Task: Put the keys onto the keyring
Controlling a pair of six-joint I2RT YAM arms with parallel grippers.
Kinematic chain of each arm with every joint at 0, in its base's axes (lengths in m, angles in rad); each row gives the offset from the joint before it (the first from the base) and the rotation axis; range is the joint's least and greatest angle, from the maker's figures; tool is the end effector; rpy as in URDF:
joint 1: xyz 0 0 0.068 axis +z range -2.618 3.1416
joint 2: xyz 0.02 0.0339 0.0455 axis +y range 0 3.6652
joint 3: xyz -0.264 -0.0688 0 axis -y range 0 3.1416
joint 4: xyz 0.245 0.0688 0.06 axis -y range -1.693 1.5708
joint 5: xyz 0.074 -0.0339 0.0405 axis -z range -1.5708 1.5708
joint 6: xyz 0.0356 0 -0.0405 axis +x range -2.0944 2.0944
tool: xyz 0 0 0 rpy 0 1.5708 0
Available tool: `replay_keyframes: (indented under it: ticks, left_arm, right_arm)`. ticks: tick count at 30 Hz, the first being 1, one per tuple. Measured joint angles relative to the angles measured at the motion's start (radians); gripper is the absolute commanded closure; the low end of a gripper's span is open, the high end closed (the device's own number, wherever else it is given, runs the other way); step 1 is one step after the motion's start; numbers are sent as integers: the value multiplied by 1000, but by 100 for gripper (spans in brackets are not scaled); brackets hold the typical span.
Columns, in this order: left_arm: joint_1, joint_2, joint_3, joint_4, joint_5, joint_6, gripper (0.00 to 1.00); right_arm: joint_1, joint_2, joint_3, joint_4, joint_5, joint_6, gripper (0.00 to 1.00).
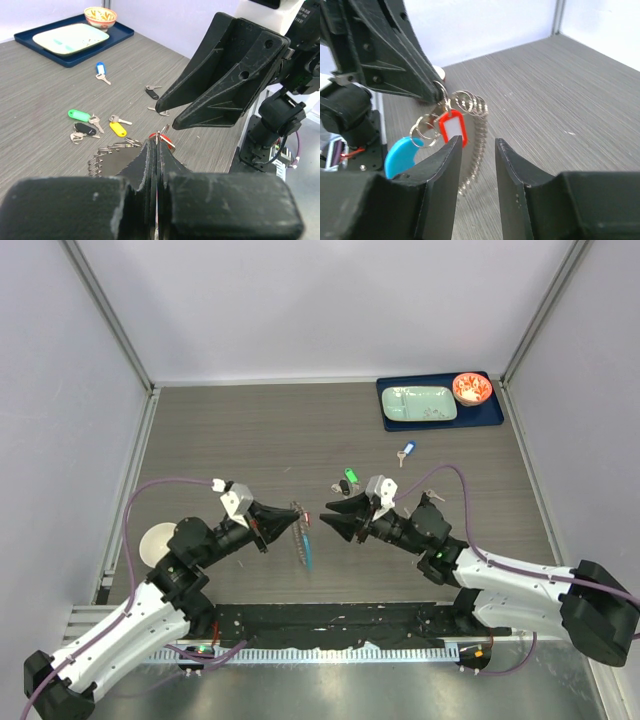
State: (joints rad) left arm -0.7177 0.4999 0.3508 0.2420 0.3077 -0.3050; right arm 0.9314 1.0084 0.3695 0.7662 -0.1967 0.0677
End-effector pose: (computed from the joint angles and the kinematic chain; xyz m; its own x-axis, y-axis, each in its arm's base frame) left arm 0.1036 -0.1048 0.2730 -0.1898 -0.2142 -0.9582 0.8355 0.4773 -0.2722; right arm 0.1255 0.1805 0.2527 0.0145 0.1307 -0.9913 -0.9057 0.4218 0.0423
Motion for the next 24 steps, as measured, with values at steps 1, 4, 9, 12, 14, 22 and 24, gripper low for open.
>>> replay_keyframes:
  ticks: [1,4,9,12,14,22,24]
  left_arm:
    - [0,0,-2,8,0,-6,100]
    - [0,3,-3,32,5,-19,100]
    - [0,18,-3,71,14,-39,100]
    - [0,26,-3,85,21,-52,100]
    - [0,29,-3,95,26,-58,100]
    - [0,45,-3,122,50,-71,100]
    - [0,48,-3,122,55,-76,100]
  right_arm:
    - [-4,6,-2,21,-16,8,62]
    - [-6,22,-2,90,-69,24,64]
    - [-6,47,-2,150,-125,36,66]
    - [-6,60,-2,158,-137,36,67]
    - [-6,68,-2,165,-138,37,68]
    - [-6,80,-2,203,-136,36,69]
    - [-6,80,-2,208,-137,36,69]
